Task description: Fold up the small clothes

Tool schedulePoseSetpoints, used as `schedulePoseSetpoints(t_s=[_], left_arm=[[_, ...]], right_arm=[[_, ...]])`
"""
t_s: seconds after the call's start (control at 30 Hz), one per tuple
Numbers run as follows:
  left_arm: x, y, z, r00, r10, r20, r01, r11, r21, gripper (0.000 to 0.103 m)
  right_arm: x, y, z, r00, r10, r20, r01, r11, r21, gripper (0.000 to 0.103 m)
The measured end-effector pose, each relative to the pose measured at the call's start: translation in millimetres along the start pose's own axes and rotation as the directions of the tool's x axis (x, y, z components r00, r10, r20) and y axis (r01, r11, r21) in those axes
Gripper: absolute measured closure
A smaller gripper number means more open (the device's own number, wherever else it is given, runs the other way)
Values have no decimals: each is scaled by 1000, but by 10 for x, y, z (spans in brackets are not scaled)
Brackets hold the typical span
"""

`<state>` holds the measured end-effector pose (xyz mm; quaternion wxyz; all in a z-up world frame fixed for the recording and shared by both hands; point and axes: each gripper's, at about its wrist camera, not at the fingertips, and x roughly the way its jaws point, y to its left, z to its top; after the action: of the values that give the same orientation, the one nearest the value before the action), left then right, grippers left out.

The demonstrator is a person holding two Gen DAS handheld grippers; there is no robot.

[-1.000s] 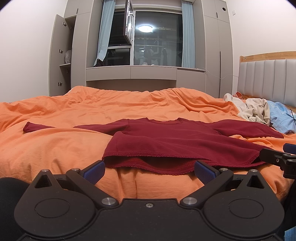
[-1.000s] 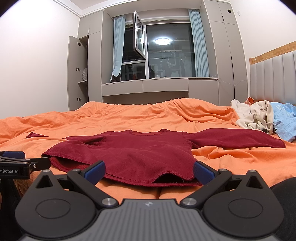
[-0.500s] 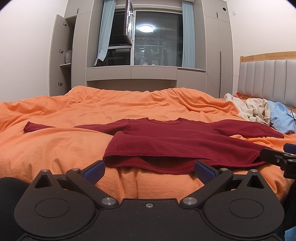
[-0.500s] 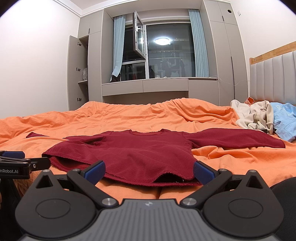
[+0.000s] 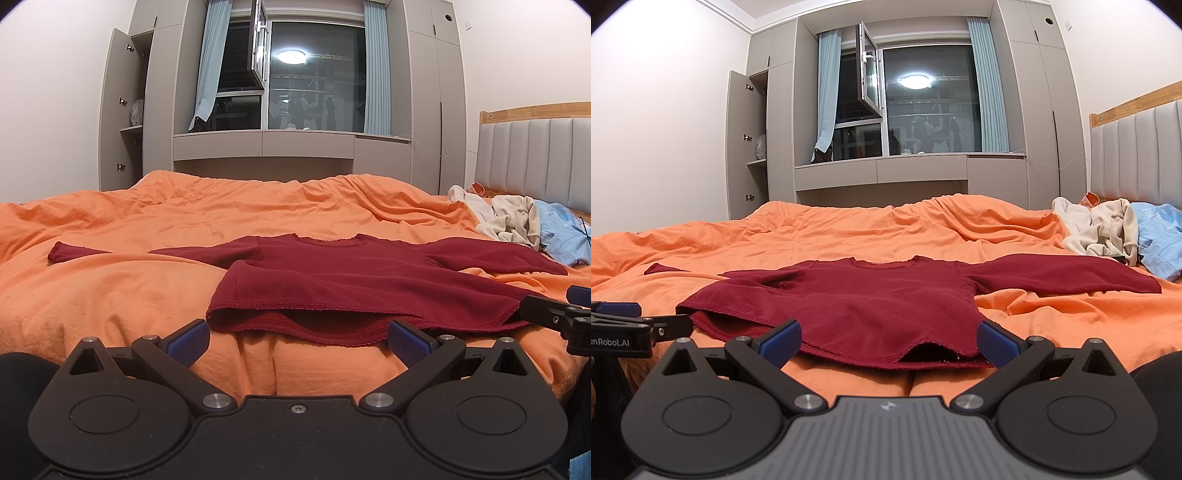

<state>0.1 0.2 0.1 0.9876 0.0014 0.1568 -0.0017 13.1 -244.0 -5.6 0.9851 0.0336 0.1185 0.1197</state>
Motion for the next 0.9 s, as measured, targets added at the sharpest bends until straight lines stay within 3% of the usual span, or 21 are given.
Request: schedulePoseSetpoints(t_s=[0.2,0.4,0.6,0.9], left_arm=[[15,11,2,1000,4,-6,-4,1000,5,1],[123,18,69,998,-30,-53,29,999,-13,1],[405,4,387,992,-96,-87,94,995,-30,1],[1141,-142,952,980,-122,-155,128,991,27,1]], right_arm=[[27,2,-6,1000,-3,-18,3,1000,6,0],[281,-93,169,989,-37,-141,41,999,25,0],[615,-392,444,973,-88,-212,104,992,68,0],[1052,-849,821,965,-168,-201,190,977,94,0]])
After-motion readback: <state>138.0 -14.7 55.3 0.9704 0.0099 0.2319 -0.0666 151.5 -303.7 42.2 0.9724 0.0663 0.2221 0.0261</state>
